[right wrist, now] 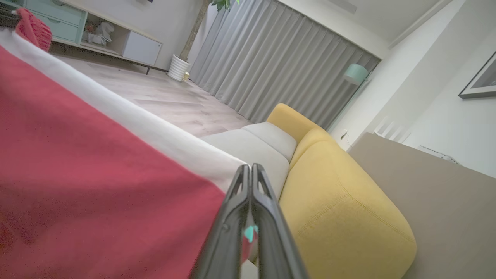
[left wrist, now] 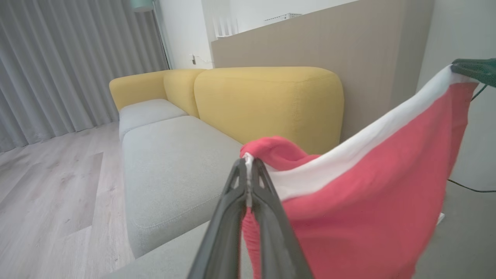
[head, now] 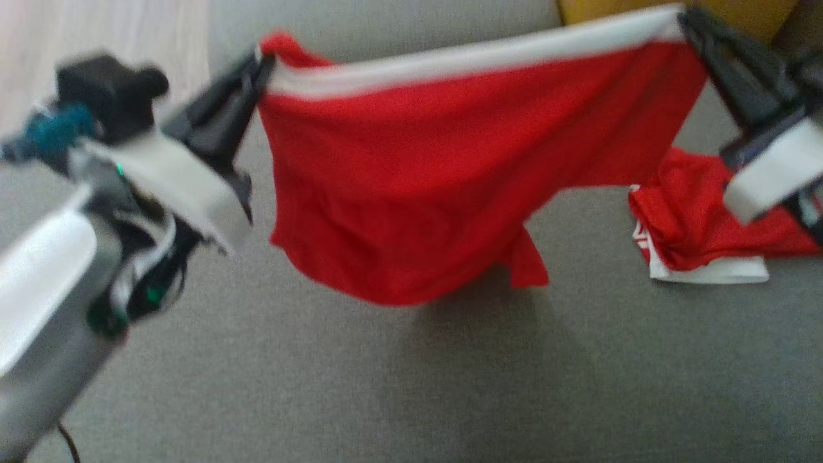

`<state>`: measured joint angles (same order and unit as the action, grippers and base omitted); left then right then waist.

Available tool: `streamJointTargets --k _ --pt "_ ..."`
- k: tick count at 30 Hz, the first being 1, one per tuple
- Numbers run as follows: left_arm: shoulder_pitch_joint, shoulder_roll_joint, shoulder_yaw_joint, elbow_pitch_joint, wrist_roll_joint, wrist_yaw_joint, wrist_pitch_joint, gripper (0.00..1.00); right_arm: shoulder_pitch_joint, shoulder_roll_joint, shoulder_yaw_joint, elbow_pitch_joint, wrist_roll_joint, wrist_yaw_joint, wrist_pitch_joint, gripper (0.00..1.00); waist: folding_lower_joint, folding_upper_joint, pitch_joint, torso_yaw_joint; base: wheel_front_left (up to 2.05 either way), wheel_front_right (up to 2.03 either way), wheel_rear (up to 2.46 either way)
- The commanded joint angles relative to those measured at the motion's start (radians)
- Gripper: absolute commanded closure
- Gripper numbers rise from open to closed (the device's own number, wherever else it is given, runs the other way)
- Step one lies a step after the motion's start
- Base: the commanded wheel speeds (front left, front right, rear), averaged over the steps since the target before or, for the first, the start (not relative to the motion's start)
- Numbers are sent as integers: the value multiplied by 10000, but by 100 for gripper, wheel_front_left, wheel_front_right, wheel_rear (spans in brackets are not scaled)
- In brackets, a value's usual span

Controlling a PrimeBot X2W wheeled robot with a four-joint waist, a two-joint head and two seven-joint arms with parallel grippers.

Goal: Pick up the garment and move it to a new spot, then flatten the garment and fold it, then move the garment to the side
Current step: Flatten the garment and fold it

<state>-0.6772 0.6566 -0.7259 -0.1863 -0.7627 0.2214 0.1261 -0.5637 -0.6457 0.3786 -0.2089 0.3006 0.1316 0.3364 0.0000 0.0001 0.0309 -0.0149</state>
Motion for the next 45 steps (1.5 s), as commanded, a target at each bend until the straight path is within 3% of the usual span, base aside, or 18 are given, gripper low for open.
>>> streamJointTargets --k 1,7,12,16,24,31,40,45 --pt "-1175 243 732 141 53 -100 39 100 -961 -315 153 36 161 -9 74 100 0 -1 714 -37 0 0 0" --pt "-3876 -666 1140 2670 377 -684 -378 100 -4620 -191 1453 2309 337 -9 -536 100 0 -1 2452 -146 0 0 0" --pt "-6048 -1515 1479 4963 823 -967 -1501 100 -7534 723 1702 4936 -369 -9 -1990 100 0 -1 3464 -84 0 0 0" --pt "-6995 -2040 1726 6455 990 -1159 -2754 100 -8539 1686 1510 6678 -988 -9 -3187 100 0 -1 3879 69 0 0 0" --pt "-6452 -2942 1001 8557 1196 -2211 -3639 100 -7785 2610 2268 9076 -911 -9 -4432 100 0 -1 4308 476 0 0 0" --pt "-4630 -3339 53 9692 1479 -2935 -3804 100 -6371 2743 3900 10514 -524 -9 -4963 100 0 -1 3997 774 0 0 0" --pt "-2609 -3351 -719 10019 1693 -3268 -3862 100 -5159 1843 6376 10684 789 -9 -4809 100 0 -1 3059 937 0 0 0" --pt "-1598 -3287 -1130 9942 1720 -3371 -3868 100 -4665 852 8068 10015 1858 -9 -4345 100 0 -1 2418 960 0 0 0"
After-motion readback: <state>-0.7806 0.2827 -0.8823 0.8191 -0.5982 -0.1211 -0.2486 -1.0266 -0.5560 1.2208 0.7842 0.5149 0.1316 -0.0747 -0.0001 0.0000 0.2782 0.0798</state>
